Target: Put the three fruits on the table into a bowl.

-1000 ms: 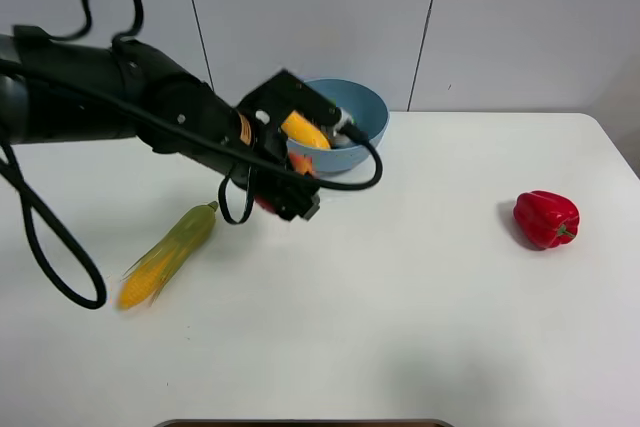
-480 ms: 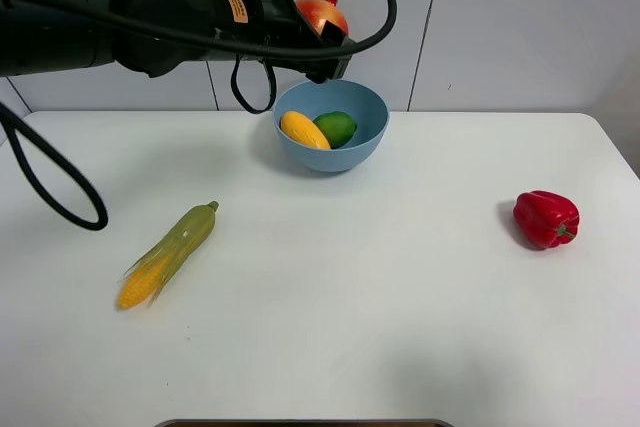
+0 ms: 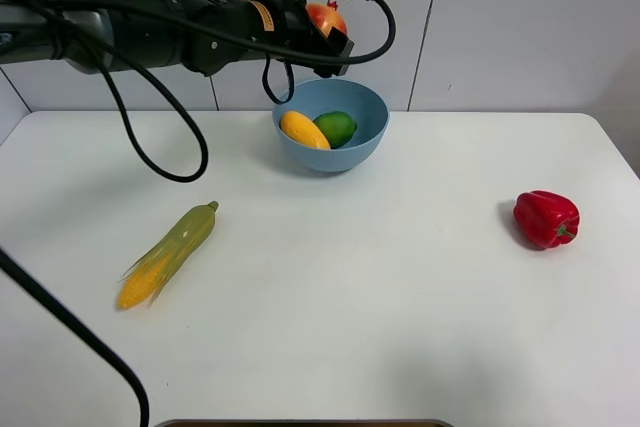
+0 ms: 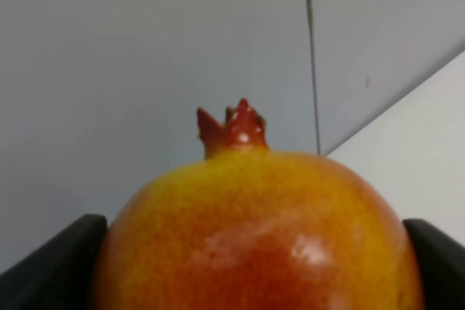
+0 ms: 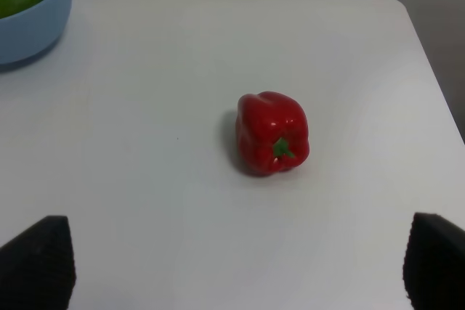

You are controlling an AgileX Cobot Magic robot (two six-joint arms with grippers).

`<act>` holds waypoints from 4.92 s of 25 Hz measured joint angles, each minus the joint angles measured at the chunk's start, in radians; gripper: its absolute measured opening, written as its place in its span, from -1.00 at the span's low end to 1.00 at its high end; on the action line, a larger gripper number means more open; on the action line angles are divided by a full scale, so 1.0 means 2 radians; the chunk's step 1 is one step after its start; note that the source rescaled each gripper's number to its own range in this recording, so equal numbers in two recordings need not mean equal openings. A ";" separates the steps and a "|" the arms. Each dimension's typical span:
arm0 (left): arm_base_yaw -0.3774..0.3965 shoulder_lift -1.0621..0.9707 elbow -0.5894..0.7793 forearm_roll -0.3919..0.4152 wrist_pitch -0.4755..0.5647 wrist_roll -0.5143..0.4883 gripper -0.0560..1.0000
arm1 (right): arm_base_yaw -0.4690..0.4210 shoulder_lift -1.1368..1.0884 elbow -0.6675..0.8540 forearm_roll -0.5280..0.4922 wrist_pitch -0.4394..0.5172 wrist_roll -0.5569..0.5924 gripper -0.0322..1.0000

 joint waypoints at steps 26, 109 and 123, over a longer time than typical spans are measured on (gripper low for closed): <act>0.011 0.127 -0.034 0.008 -0.053 0.000 -0.89 | 0.000 0.000 0.000 0.000 0.000 0.000 0.82; 0.173 -0.667 0.123 0.077 0.623 -0.032 0.70 | 0.000 0.000 0.000 0.000 0.000 0.000 0.82; 0.231 -0.842 0.316 0.034 0.607 -0.078 0.70 | 0.000 0.000 0.000 0.000 0.000 0.000 0.82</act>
